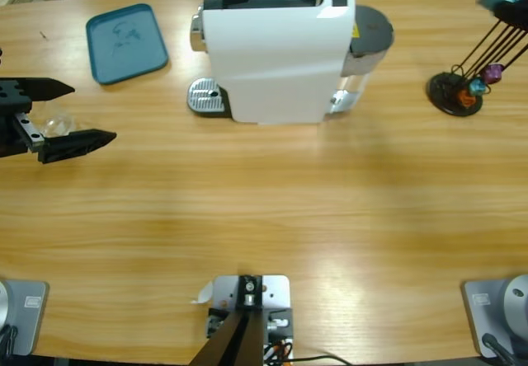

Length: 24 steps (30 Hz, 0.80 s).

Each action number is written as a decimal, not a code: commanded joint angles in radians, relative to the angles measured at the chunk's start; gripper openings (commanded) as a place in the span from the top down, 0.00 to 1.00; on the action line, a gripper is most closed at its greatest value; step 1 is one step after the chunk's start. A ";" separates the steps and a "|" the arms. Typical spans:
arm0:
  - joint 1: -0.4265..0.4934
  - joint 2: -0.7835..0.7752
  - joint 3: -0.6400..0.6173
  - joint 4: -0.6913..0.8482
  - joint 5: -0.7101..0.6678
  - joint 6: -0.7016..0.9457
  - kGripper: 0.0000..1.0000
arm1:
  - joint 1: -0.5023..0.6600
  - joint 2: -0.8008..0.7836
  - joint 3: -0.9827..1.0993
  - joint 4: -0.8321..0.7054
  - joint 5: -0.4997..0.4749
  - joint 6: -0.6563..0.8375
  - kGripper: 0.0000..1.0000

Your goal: Pour coffee

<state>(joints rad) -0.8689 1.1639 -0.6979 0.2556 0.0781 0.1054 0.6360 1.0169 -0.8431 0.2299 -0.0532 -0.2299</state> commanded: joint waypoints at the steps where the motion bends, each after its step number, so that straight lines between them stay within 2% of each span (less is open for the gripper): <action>1: -0.024 -0.057 0.023 0.014 0.009 -0.012 0.03 | 0.164 0.238 -0.204 0.065 0.069 -0.103 1.00; 8: -0.024 -0.079 0.023 0.015 0.015 -0.013 0.03 | 0.217 0.379 -0.430 0.129 0.108 -0.101 1.00; 17: -0.024 -0.070 0.047 0.010 0.014 -0.024 0.03 | 0.307 0.572 -0.525 0.085 0.196 -0.105 1.00; 24: -0.024 -0.064 0.032 -0.001 0.026 -0.042 0.03 | 0.298 0.704 -0.616 0.080 0.139 -0.192 1.00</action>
<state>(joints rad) -0.8848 1.1122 -0.6873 0.2614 0.0814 0.0798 0.9324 1.5655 -1.3864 0.3181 0.1235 -0.3318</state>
